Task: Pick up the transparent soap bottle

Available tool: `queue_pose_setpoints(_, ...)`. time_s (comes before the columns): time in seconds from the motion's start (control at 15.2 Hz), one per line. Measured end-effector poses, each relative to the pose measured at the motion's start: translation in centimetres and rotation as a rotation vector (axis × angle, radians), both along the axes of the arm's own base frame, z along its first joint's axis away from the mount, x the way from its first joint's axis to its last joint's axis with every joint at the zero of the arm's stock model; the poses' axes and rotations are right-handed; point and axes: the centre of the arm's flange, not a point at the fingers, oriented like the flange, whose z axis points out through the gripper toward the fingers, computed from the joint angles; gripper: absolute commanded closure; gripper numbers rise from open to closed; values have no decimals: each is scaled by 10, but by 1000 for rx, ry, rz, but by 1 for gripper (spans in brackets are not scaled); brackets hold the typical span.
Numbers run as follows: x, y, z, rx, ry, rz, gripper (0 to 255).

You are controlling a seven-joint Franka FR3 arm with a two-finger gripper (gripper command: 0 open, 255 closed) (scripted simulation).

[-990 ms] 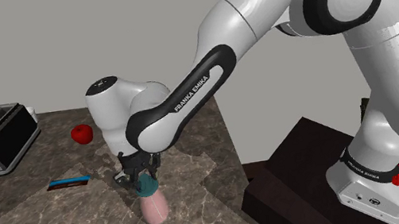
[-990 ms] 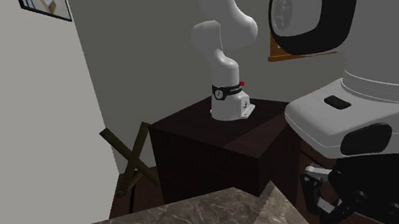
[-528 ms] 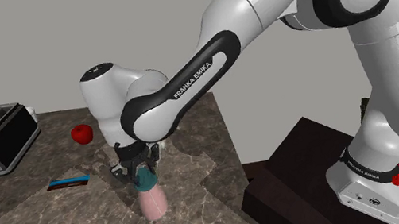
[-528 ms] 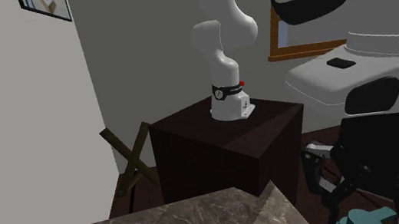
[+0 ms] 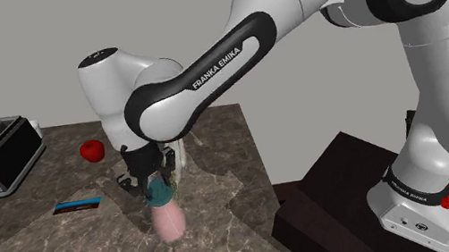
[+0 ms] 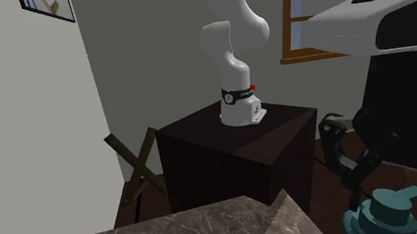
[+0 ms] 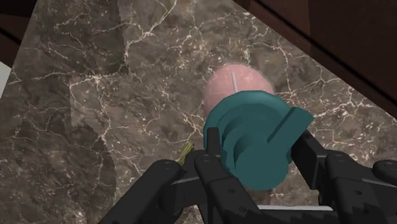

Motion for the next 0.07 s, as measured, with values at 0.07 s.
queue_pose_setpoints(0.07,-1,-1,3,0,0,0,255)
